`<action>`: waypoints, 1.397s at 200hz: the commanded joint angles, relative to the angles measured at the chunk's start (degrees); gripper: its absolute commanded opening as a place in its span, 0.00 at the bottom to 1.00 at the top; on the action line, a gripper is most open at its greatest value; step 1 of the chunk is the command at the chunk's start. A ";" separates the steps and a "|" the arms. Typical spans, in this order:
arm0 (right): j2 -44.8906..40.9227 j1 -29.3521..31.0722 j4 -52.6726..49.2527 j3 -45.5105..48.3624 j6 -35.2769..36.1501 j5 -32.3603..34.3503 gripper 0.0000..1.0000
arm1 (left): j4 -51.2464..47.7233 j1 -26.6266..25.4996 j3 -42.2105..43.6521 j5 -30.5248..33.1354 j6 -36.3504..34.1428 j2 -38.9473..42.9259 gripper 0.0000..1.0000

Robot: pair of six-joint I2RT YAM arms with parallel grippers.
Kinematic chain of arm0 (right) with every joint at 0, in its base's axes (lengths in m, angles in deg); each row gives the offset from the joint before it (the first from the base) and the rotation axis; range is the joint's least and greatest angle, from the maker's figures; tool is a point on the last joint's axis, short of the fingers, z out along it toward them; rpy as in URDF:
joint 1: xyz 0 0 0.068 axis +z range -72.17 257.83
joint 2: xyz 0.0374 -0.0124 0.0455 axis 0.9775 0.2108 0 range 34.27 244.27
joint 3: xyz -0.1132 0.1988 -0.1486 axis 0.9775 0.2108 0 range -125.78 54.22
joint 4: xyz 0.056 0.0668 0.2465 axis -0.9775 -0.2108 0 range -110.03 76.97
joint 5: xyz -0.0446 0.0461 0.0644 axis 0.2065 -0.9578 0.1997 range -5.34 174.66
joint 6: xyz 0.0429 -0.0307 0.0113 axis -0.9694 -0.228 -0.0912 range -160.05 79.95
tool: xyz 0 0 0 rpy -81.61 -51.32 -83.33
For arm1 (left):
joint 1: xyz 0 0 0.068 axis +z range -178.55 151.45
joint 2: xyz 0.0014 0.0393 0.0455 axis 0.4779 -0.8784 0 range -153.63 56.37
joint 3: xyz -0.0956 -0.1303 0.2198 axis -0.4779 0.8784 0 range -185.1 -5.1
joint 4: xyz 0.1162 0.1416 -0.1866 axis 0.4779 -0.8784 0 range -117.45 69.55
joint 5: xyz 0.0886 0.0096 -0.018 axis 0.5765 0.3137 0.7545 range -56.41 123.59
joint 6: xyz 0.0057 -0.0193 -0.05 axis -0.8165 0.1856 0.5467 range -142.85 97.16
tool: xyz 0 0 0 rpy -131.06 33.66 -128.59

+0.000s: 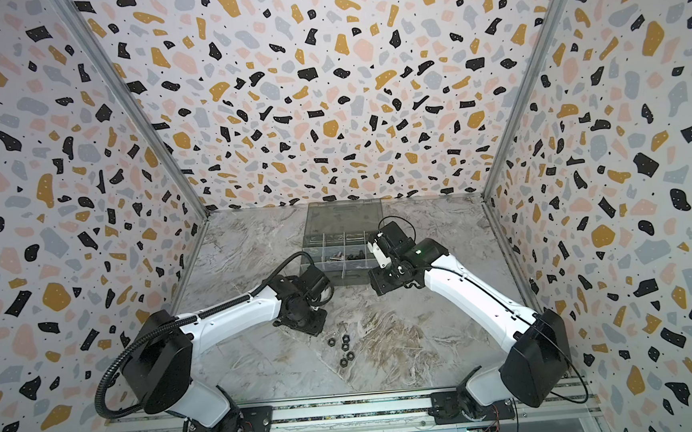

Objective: Sort the screws and nuts into containers
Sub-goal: 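Carry the silver screw into the silver-bolt compartment and open the left gripper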

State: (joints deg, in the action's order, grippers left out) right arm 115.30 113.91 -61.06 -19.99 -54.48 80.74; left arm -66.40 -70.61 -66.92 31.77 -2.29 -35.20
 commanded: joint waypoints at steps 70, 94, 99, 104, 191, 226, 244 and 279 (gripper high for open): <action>-0.81 -3.45 -1.32 -3.73 1.43 0.96 0.60 | -7.12 10.84 -18.53 3.89 -7.26 -9.37 0.41; -0.19 -4.20 -1.01 -4.26 1.76 0.77 0.60 | -7.57 13.28 -23.07 4.02 -8.28 -12.56 0.41; -0.03 -4.42 -0.97 -4.44 1.76 0.84 0.60 | -7.69 13.76 -24.22 3.85 -8.40 -13.21 0.41; 0.14 -4.59 -0.96 -4.60 1.85 0.70 0.60 | -7.74 14.24 -25.45 3.68 -8.47 -14.03 0.41; 3.83 -8.54 -0.68 -7.66 3.14 -0.01 0.60 | -10.83 17.22 -48.25 1.54 -9.04 -30.06 0.42; 5.31 -10.27 -1.25 -9.40 3.87 0.04 0.60 | -11.78 17.76 -53.72 0.95 -8.97 -34.72 0.42; 6.08 -10.96 -1.26 -10.12 3.98 -0.11 0.60 | -11.78 18.29 -55.04 0.56 -8.86 -35.97 0.42; 7.81 -11.46 -1.36 -11.19 4.17 -0.51 0.60 | -11.49 19.15 -55.39 -0.56 -8.69 -37.23 0.44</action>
State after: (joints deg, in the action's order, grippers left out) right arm 122.17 102.80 -61.04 -28.89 -51.21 80.83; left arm -76.81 -52.38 -120.38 32.55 -10.27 -71.72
